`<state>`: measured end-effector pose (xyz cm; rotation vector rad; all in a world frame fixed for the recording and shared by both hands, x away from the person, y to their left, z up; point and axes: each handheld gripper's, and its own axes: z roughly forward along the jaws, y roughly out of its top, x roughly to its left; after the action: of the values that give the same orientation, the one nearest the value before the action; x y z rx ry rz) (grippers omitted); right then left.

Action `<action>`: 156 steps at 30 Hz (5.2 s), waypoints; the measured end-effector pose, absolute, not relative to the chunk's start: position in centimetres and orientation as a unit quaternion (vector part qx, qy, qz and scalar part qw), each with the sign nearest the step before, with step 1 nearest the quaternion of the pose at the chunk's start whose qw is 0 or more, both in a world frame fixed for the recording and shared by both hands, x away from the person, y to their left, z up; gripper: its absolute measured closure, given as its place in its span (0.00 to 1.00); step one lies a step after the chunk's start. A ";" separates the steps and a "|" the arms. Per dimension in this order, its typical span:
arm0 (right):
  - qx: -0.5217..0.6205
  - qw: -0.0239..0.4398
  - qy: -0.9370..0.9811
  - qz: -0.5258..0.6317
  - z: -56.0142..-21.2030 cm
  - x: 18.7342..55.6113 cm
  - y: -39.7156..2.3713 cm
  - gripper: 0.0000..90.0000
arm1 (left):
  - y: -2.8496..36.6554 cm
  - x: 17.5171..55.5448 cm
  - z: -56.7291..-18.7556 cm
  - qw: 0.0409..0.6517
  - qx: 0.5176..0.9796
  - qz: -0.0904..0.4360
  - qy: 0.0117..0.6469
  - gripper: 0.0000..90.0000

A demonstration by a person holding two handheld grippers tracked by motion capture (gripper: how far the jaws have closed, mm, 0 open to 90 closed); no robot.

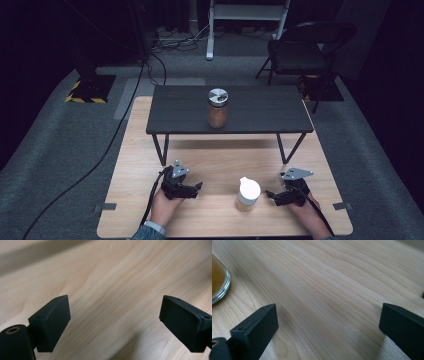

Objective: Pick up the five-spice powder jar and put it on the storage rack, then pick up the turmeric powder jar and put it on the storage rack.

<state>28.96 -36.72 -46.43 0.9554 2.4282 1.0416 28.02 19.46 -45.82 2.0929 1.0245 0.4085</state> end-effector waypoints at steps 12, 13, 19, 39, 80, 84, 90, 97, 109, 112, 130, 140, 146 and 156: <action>0.334 0.164 0.853 0.366 -46.4 29.0 -36.7 0.02 | 18.6 28.2 -46.5 0.351 0.840 0.172 0.376 0.06; 0.334 0.164 0.853 0.366 -46.4 29.0 -36.7 0.02 | 18.5 28.2 -46.5 0.351 0.840 0.173 0.376 0.06; 0.335 0.165 0.852 0.366 -46.4 29.0 -36.7 0.02 | 18.4 28.1 -46.5 0.350 0.838 0.174 0.381 0.05; 0.337 0.166 0.852 0.366 -46.5 28.9 -36.6 0.02 | 18.4 28.1 -46.5 0.350 0.838 0.174 0.381 0.05; 0.333 0.163 0.854 0.365 -46.4 29.1 -36.6 0.01 | 18.4 28.1 -46.5 0.350 0.837 0.174 0.384 0.05; 0.333 0.163 0.854 0.365 -46.4 29.1 -36.6 0.01 | 18.4 28.0 -46.6 0.350 0.836 0.175 0.384 0.05; 0.335 0.164 0.853 0.365 -46.4 29.0 -36.5 0.01 | 18.4 28.1 -46.5 0.350 0.837 0.174 0.384 0.05; 0.336 0.165 0.853 0.365 -46.4 29.0 -36.5 0.01 | 18.4 28.1 -46.6 0.350 0.836 0.174 0.384 0.05; 0.336 0.165 0.852 0.365 -46.4 29.0 -36.5 0.01 | 18.4 28.1 -46.5 0.350 0.836 0.174 0.384 0.05; 0.336 0.165 0.852 0.365 -46.4 29.0 -36.5 0.01 | 18.4 28.1 -46.5 0.350 0.837 0.174 0.384 0.05; 0.341 0.175 0.848 0.366 -46.5 28.6 -36.2 0.01 | 18.4 28.1 -46.5 0.350 0.836 0.175 0.384 0.05; 0.324 0.202 0.813 0.439 -46.5 26.8 -37.5 0.01 | 18.4 28.1 -46.5 0.350 0.837 0.174 0.384 0.05; 0.296 0.222 0.787 0.493 -45.8 25.5 -38.6 0.01 | 18.4 28.0 -46.5 0.350 0.836 0.175 0.384 0.05; 0.276 0.265 0.734 0.560 -44.7 22.5 -39.1 0.01 | 18.3 28.0 -46.5 0.350 0.836 0.175 0.385 0.05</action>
<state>22.54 -39.09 -44.66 0.7463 1.9842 1.5138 28.03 18.35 -46.55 2.1658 0.9960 0.4528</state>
